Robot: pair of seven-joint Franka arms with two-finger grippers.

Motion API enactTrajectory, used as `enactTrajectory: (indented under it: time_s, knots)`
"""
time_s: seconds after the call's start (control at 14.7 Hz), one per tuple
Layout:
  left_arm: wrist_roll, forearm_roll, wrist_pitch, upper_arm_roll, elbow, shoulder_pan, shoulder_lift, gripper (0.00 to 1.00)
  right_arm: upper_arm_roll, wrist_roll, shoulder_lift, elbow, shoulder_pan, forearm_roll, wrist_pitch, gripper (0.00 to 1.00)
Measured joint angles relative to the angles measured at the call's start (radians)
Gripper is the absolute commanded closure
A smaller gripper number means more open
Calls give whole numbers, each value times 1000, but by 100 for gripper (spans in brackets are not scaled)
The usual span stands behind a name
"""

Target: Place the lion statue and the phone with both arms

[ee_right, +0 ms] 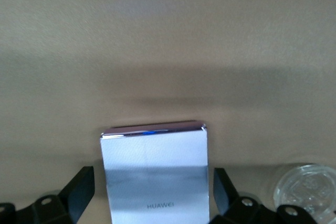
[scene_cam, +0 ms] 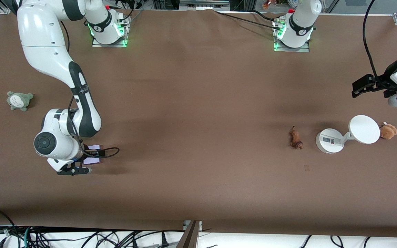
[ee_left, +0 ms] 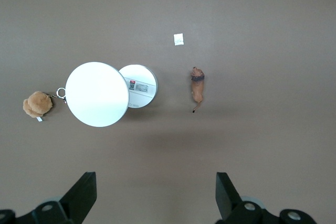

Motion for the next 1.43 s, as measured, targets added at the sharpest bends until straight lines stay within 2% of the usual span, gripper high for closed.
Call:
enactTrajectory:
  time_s: [0.34, 0.89, 1.23, 1.43]
  knots:
    - [0, 3, 32, 1, 2, 3, 1, 0, 1, -1, -73, 23, 11, 0, -31, 0]
    - [0, 3, 34, -5, 2, 0, 1, 0, -1, -17, -314, 29, 5, 0, -419, 0]
    - [0, 3, 34, -5, 2, 0, 1, 0, 1, -17, -480, 28, 4, -59, -665, 0]
    - [0, 3, 34, -5, 2, 0, 1, 0, 18, -17, -576, 17, 5, -72, -706, 0]
